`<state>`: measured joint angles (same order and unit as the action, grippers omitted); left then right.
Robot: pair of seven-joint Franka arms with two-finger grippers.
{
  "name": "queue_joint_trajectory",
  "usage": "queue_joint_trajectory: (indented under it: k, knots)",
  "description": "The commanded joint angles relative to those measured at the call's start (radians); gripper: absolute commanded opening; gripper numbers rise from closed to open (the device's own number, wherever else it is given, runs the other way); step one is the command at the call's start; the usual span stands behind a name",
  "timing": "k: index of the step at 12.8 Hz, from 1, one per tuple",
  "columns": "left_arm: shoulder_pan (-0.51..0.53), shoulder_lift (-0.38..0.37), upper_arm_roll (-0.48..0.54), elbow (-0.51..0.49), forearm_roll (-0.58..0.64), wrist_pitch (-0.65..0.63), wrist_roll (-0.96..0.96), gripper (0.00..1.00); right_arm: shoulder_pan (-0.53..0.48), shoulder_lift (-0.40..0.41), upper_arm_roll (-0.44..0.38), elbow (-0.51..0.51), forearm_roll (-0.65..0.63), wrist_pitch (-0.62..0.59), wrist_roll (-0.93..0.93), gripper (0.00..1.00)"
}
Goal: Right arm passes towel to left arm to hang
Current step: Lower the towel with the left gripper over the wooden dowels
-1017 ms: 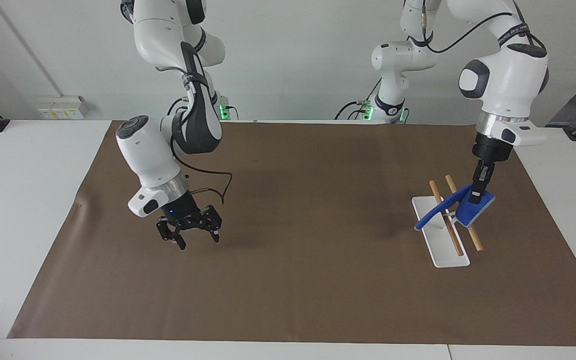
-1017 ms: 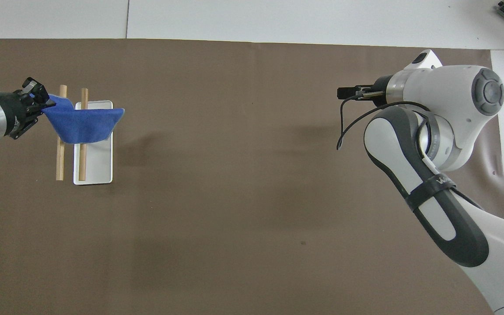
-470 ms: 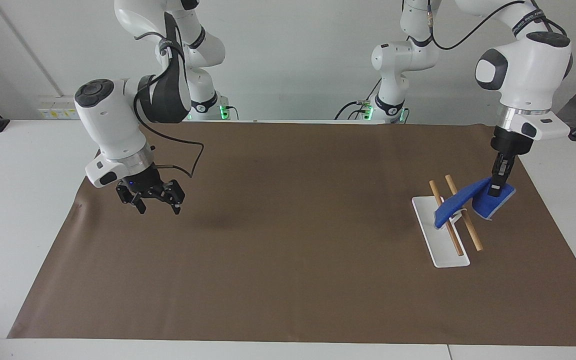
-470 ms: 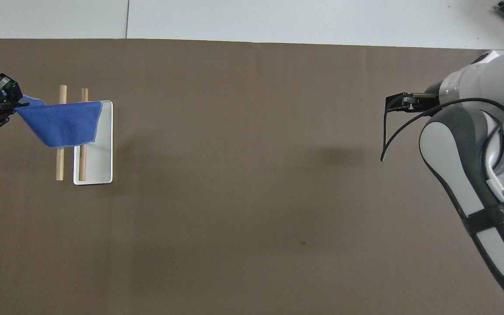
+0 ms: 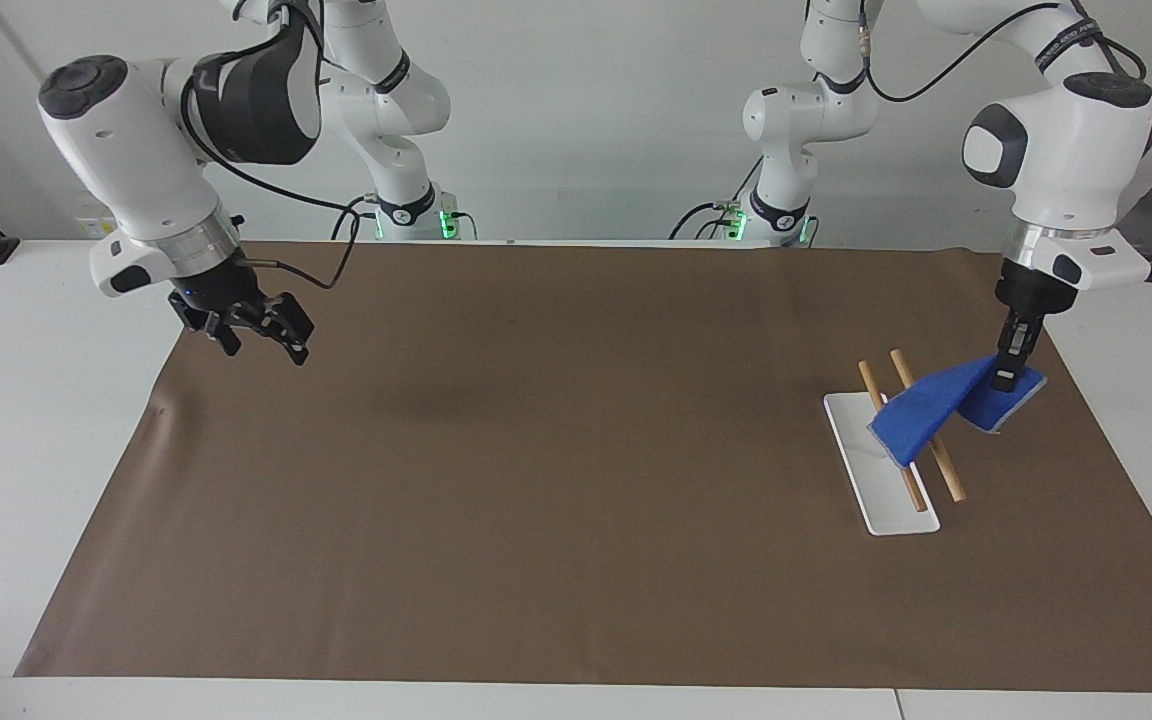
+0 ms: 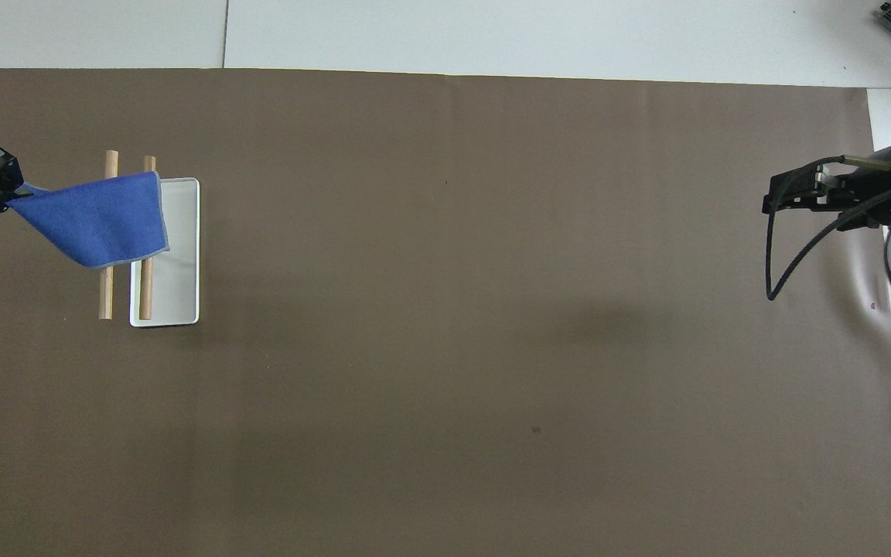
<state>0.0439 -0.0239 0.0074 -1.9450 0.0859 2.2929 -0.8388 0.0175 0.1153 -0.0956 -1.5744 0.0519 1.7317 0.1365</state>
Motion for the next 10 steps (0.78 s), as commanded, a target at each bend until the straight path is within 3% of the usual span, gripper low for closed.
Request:
queue_joint_trajectory:
  k: [1,4,10]
  knots:
    - [-0.002,0.033,0.014,0.005,0.014,0.04,0.026,0.0,-0.039,-0.018,0.025,0.079,-0.041,-0.113,0.005,1.0]
    - [-0.004,0.065,0.013,0.009,0.014,0.094,0.026,0.0,-0.053,-0.123,0.033,-0.072,-0.038,-0.089,-0.011,1.0]
    - [-0.005,0.12,0.009,0.014,0.008,0.2,0.014,0.0,-0.041,-0.149,0.03,-0.092,-0.023,-0.084,-0.011,1.0]
